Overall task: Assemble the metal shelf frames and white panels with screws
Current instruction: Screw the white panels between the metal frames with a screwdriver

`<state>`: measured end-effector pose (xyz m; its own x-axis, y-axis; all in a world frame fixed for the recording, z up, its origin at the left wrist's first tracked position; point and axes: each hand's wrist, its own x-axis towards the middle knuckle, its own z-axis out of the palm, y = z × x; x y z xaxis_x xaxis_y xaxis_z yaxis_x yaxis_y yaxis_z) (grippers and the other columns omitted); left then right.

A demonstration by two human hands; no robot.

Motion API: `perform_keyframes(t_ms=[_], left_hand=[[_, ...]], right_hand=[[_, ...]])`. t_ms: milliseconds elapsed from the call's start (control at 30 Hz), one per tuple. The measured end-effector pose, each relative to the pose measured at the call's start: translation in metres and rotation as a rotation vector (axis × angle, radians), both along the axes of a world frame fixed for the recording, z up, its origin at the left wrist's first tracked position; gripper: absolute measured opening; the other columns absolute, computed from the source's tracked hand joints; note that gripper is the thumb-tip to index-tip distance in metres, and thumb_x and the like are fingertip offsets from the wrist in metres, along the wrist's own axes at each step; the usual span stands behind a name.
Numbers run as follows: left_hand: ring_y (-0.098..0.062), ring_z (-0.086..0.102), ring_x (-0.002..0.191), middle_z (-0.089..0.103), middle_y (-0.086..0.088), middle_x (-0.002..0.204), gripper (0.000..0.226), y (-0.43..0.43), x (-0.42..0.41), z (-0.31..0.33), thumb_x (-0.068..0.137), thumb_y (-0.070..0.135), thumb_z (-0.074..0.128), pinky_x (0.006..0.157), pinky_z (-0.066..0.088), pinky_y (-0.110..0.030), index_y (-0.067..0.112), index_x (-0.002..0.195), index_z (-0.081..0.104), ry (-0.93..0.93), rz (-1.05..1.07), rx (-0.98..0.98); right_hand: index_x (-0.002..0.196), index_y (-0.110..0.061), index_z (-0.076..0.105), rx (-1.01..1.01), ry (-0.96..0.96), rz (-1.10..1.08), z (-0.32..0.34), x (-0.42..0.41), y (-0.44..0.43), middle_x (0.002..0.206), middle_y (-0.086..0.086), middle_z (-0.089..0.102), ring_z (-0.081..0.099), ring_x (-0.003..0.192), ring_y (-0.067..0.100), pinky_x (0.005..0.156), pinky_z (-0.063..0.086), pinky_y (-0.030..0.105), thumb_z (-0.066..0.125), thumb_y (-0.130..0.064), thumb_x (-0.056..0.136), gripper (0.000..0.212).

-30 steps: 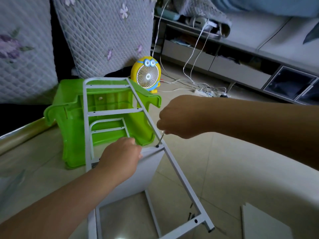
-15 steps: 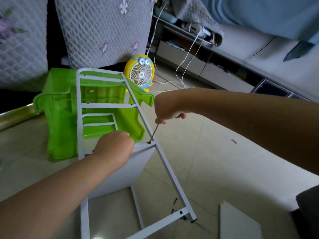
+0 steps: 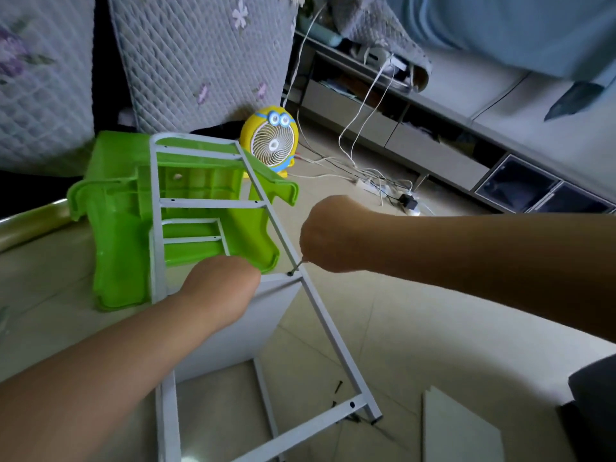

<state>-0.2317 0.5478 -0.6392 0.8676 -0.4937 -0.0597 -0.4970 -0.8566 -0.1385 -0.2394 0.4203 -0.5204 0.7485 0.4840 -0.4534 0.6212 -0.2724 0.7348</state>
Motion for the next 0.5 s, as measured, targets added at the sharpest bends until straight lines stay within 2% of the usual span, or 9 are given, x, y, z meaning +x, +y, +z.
perform_keyframes(t_ms=[100, 233, 333, 367, 467, 500], left_hand=[[-0.026, 0.059, 0.097, 0.06, -0.005, 0.103, 0.017, 0.0, 0.001, -0.001, 0.091, 0.009, 0.046, 0.064, 0.035, -0.028, 0.013, 0.101, 0.059, -0.007, 0.004, -0.001], [-0.025, 0.06, 0.097, 0.061, -0.003, 0.105, 0.015, 0.0, 0.003, -0.001, 0.091, 0.012, 0.047, 0.063, 0.035, -0.028, 0.016, 0.1, 0.059, -0.012, 0.019, 0.007], [-0.025, 0.06, 0.098, 0.061, -0.003, 0.105, 0.015, -0.002, 0.0, -0.002, 0.092, 0.012, 0.046, 0.064, 0.037, -0.029, 0.016, 0.1, 0.059, -0.027, -0.001, 0.013], [-0.024, 0.06, 0.098, 0.061, -0.003, 0.105, 0.016, -0.002, -0.001, -0.003, 0.092, 0.012, 0.046, 0.065, 0.039, -0.03, 0.016, 0.1, 0.059, -0.032, -0.009, 0.013], [-0.024, 0.06, 0.1, 0.061, -0.003, 0.107, 0.017, -0.002, -0.002, -0.003, 0.093, 0.012, 0.046, 0.071, 0.044, -0.031, 0.017, 0.103, 0.059, -0.04, -0.006, 0.014], [-0.024, 0.06, 0.101, 0.061, -0.004, 0.107, 0.018, -0.003, -0.002, -0.003, 0.093, 0.012, 0.046, 0.073, 0.045, -0.031, 0.016, 0.104, 0.059, -0.043, 0.0, 0.014]], right_hand=[[0.113, -0.016, 0.061, -0.059, 0.002, 0.022, 0.001, 0.011, 0.012, 0.114, 0.001, 0.061, 0.058, 0.105, 0.027, 0.068, 0.038, 0.026, 0.042, -0.02, 0.098, 0.025], [0.121, -0.014, 0.055, -0.111, -0.004, -0.166, 0.004, 0.017, 0.022, 0.121, 0.002, 0.055, 0.054, 0.111, 0.027, 0.069, 0.037, 0.031, 0.041, -0.027, 0.099, 0.029], [0.125, -0.009, 0.052, -0.186, 0.053, -0.259, 0.006, 0.023, 0.03, 0.125, 0.006, 0.053, 0.052, 0.113, 0.026, 0.08, 0.039, 0.033, 0.034, -0.026, 0.101, 0.035], [0.123, -0.007, 0.053, -0.204, 0.087, -0.281, 0.006, 0.026, 0.031, 0.121, 0.006, 0.056, 0.053, 0.109, 0.025, 0.082, 0.038, 0.031, 0.031, -0.025, 0.101, 0.036], [0.117, -0.008, 0.058, -0.221, 0.132, -0.361, 0.009, 0.028, 0.034, 0.086, 0.001, 0.056, 0.052, 0.078, 0.021, 0.077, 0.035, 0.028, 0.028, -0.025, 0.101, 0.038], [0.118, -0.008, 0.058, -0.216, 0.136, -0.382, 0.008, 0.029, 0.035, 0.086, 0.001, 0.056, 0.052, 0.08, 0.021, 0.078, 0.036, 0.029, 0.028, -0.025, 0.101, 0.038]])
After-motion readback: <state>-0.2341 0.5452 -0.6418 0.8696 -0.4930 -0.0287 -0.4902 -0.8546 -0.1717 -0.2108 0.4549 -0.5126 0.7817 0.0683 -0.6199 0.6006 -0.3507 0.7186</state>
